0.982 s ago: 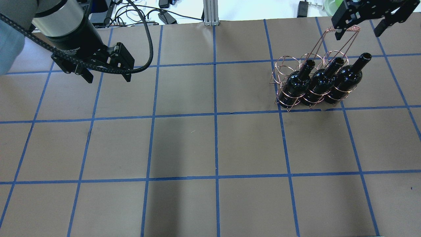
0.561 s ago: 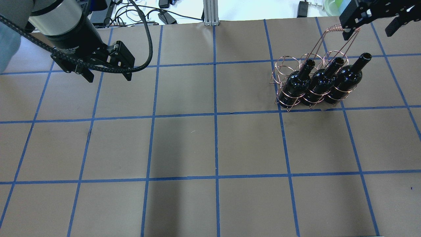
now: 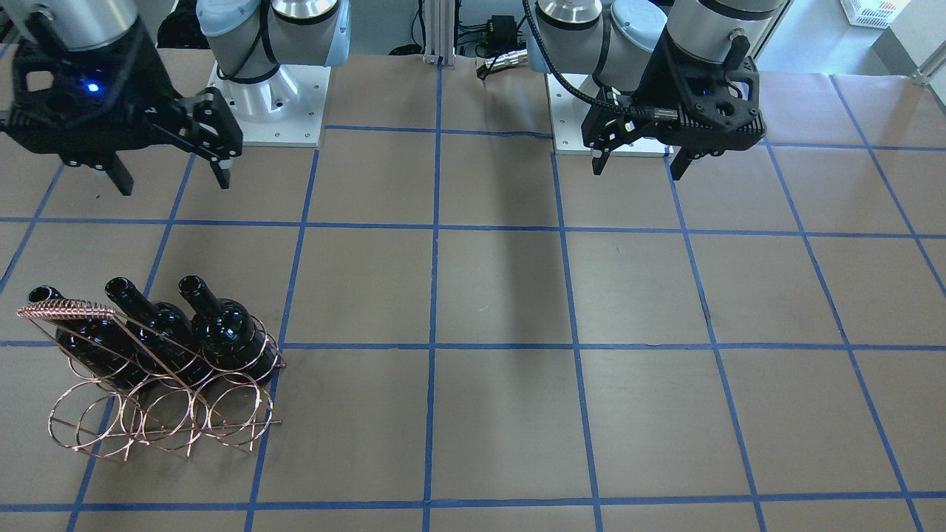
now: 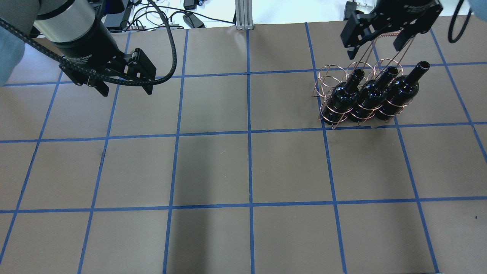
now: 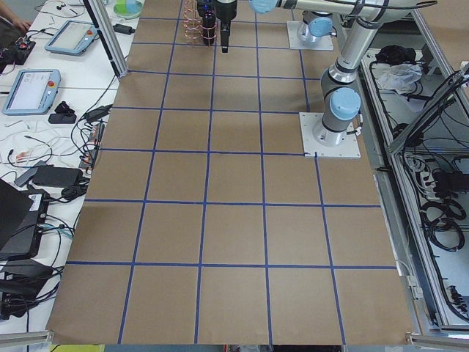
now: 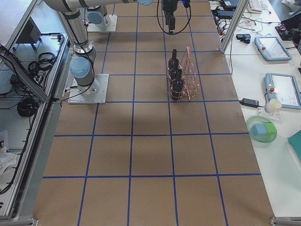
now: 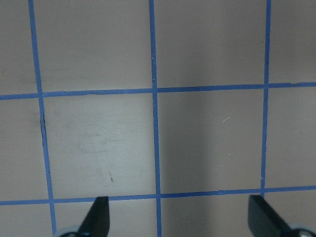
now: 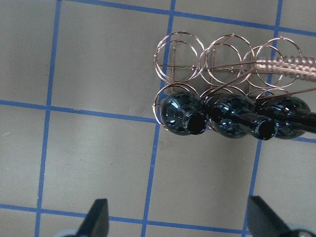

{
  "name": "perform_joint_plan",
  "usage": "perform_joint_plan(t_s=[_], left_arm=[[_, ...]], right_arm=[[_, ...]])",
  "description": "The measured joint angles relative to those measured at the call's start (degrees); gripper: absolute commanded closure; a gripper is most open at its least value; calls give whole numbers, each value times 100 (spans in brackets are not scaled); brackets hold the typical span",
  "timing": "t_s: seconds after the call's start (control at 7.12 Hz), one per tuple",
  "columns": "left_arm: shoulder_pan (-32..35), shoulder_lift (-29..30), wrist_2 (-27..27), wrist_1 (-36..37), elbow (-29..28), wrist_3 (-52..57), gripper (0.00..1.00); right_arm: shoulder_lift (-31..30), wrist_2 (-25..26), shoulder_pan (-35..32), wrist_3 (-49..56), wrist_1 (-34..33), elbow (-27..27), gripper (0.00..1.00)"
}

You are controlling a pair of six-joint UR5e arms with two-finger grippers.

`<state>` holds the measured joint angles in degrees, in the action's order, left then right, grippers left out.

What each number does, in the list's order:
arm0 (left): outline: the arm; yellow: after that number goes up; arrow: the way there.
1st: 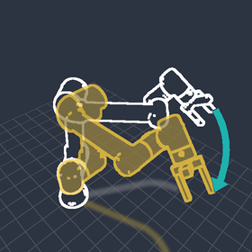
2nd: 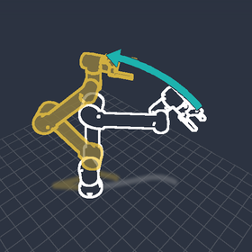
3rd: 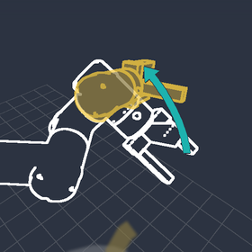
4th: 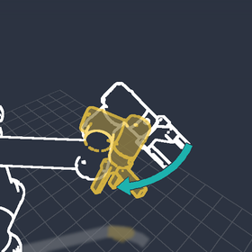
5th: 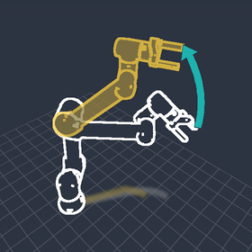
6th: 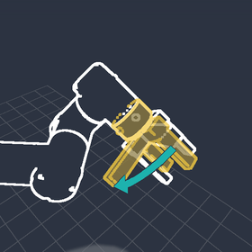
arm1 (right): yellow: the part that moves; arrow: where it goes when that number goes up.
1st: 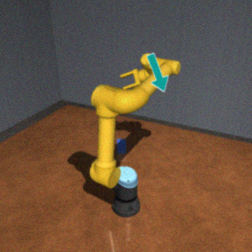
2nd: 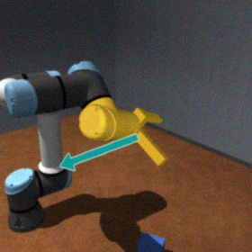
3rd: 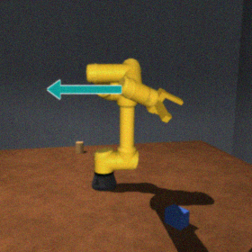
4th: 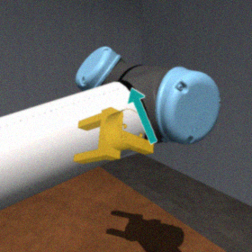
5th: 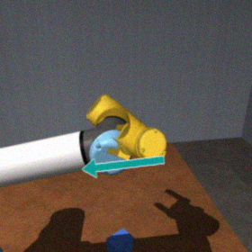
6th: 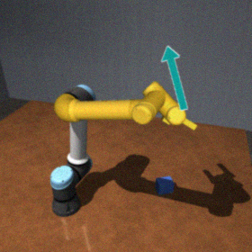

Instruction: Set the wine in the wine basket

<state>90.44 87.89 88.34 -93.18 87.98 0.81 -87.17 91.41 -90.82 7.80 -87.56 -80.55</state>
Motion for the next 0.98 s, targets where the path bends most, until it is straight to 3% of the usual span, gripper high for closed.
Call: perform_joint_plan(t_s=[0.56,0.98], left_arm=[[-18,0,14,19,22,15,0],[-23,-10,247,23,-10,70,0]], right_arm=[[-20,-52,-56,-687,510,-9,0],[-56,-12,-24,-1232,536,-11,0]])
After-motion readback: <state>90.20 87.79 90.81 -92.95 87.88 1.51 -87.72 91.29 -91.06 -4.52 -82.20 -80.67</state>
